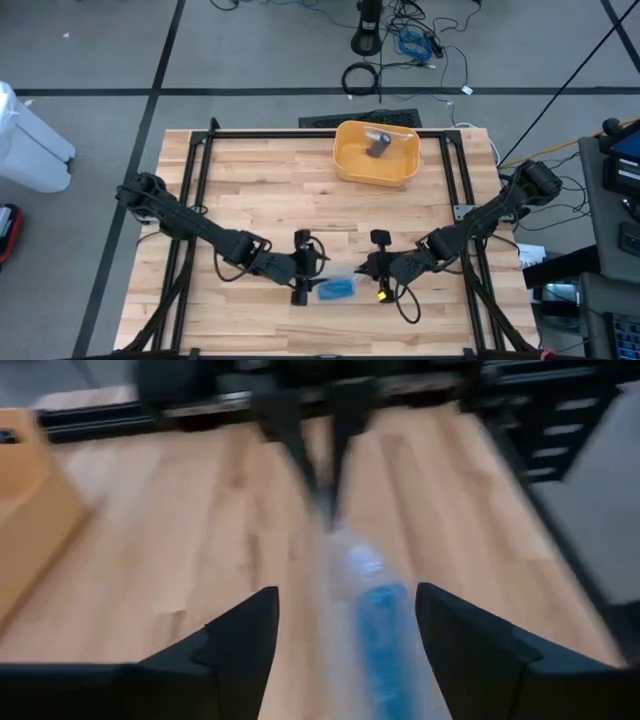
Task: Roll bandage
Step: Close the transparent zip bag
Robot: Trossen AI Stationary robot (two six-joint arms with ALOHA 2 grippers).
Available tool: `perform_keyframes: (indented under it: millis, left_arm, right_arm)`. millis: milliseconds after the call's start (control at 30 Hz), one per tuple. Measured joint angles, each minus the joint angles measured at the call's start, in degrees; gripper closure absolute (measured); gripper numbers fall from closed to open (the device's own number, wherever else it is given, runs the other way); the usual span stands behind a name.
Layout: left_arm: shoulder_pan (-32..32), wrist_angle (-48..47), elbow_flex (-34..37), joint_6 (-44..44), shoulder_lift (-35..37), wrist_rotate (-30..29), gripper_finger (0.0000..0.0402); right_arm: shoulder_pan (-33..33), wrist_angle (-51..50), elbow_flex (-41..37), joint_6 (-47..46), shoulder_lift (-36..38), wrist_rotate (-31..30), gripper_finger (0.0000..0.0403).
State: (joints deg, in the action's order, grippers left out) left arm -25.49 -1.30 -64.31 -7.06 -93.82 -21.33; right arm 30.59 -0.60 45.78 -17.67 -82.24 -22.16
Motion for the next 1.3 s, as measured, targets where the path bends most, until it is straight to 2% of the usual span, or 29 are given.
perform_keyframes:
  millis: [67,233,433,500,633,867,1067,1300]
  left_arm:
    - [0.4,0.2,0.0,0.0,0.0,2.4,0.0159]
    - [1.1,1.0,0.0,0.0,-1.3,2.8,0.0159]
    - [1.5,1.0,0.0,-1.0,-1.8,-2.7,0.0161]
    - [1.6,1.0,0.0,-1.0,-1.8,-2.8,0.017]
    - [1.4,1.0,0.0,-1.0,-1.8,-2.6,0.0214]
    - [1.3,0.9,0.0,0.4,-1.9,-1.3,0.0322]
    - [1.4,0.9,0.0,0.4,-1.9,-0.8,0.0387]
    - [1.1,0.9,0.0,-0.1,-1.8,0.1,0.0398]
  right_arm:
    - [0.0,0.0,0.0,0.4,0.2,-0.2,0.0403]
    - [0.0,0.5,1.2,1.1,0.2,-0.2,0.0403]
    - [0.6,0.5,2.6,2.3,0.3,0.0,0.0403]
    - [0.7,0.4,2.6,2.3,0.3,-0.1,0.0403]
    - [0.7,0.5,2.6,2.2,0.3,-0.2,0.0403]
    - [0.7,0.5,2.6,0.0,0.3,-0.1,0.0403]
    - [0.7,0.6,2.6,-2.8,0.3,1.6,0.0403]
    - [0.9,-1.4,2.6,-6.8,0.3,-0.1,0.0391]
